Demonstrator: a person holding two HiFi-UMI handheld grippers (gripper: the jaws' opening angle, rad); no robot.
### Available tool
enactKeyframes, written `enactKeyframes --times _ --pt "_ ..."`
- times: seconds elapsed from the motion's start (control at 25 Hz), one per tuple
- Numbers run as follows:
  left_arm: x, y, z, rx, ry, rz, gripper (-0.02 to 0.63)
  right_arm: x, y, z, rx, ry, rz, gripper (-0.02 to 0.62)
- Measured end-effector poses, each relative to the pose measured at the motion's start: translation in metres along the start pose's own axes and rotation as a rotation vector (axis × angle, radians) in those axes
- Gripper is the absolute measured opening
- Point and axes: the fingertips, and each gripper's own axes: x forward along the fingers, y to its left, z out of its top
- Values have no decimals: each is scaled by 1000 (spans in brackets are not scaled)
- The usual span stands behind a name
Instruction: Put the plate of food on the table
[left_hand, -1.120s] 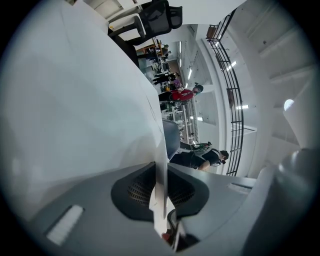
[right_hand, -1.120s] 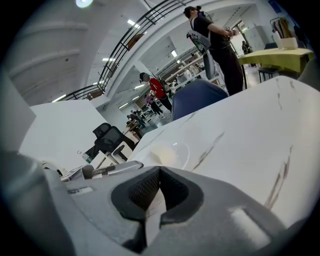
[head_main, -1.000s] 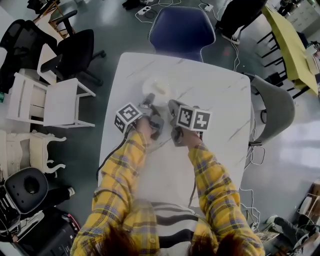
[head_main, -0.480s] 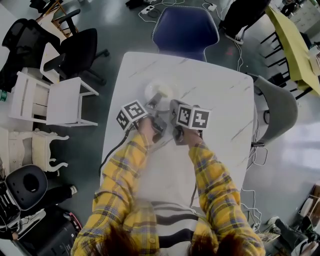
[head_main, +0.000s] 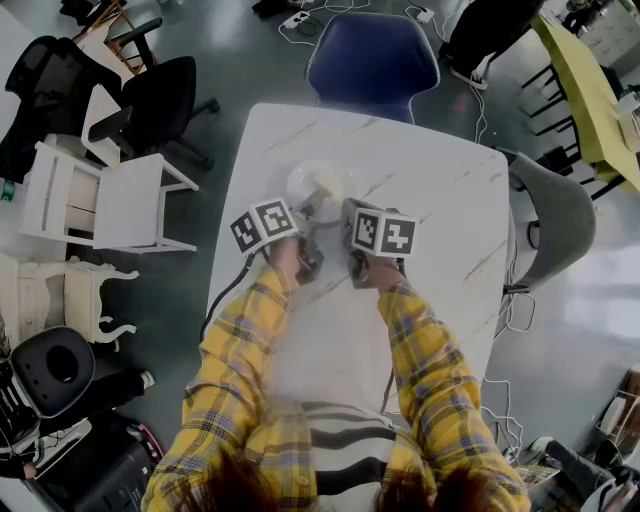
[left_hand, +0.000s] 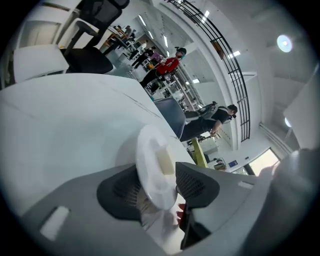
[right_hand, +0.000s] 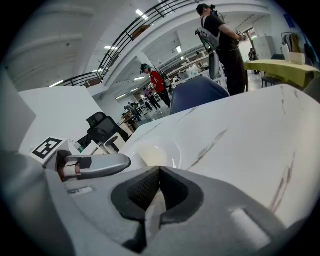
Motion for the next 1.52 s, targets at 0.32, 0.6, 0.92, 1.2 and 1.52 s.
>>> enactKeyframes --times 0.32,0.6,0.92,1.2,1.52 --pt "-10 10 -2 368 110 115 230 3 0 1 -41 14 -24 0" --pt "-20 26 0 687 151 263 230 5 4 -2 -111 29 -49 0" --pt "-35 25 10 688 77 233 116 2 6 -4 -121 24 -49 0" --pt "-42 9 11 570 -6 111 3 -6 8 0 -120 11 -43 0" --pt "-46 -5 -1 366 -16 -43 -5 -14 17 -11 -107 9 -37 0"
